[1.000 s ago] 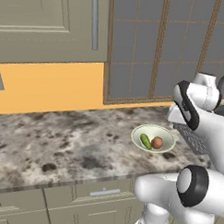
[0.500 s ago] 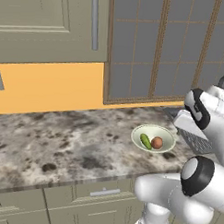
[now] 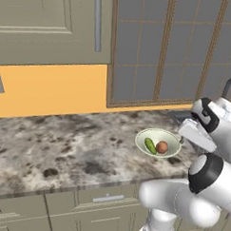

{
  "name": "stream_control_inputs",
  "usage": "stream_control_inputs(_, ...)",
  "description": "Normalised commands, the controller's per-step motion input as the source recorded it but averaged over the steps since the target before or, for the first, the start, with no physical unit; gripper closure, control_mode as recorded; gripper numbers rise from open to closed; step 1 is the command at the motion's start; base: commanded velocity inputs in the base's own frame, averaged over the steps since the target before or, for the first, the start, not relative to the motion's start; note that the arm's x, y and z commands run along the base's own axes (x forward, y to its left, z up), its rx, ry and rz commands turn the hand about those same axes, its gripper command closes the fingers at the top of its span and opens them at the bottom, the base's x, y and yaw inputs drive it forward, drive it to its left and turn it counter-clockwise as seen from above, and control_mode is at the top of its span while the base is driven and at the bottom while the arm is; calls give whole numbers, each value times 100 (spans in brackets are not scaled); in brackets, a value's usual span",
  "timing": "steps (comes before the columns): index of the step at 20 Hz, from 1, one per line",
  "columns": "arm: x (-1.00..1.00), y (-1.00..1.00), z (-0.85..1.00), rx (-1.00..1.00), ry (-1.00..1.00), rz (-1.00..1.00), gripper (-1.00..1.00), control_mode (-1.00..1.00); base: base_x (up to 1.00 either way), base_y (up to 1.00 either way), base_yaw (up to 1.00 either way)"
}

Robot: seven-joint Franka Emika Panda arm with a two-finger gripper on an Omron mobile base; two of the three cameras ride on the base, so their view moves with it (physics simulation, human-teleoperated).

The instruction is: Dump the onion and mango from the bowl so the bowl can be washed. Place the bowl in the sink after clearing the leftovers.

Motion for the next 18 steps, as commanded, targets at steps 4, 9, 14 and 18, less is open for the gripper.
stream_control_inputs(4, 41, 0, -38, 0, 0, -5, -100, -100, 0, 0, 0)
stream_control_inputs(9, 37, 0, -36, 0, 0, -8, -100, -100, 0, 0, 0)
stream_control_inputs(14, 39, 0, -36, 0, 0, -7, -100, -100, 0, 0, 0)
stream_control_inputs(18, 30, 0, -36, -1, -2, -6, -100, -100, 0, 0, 0)
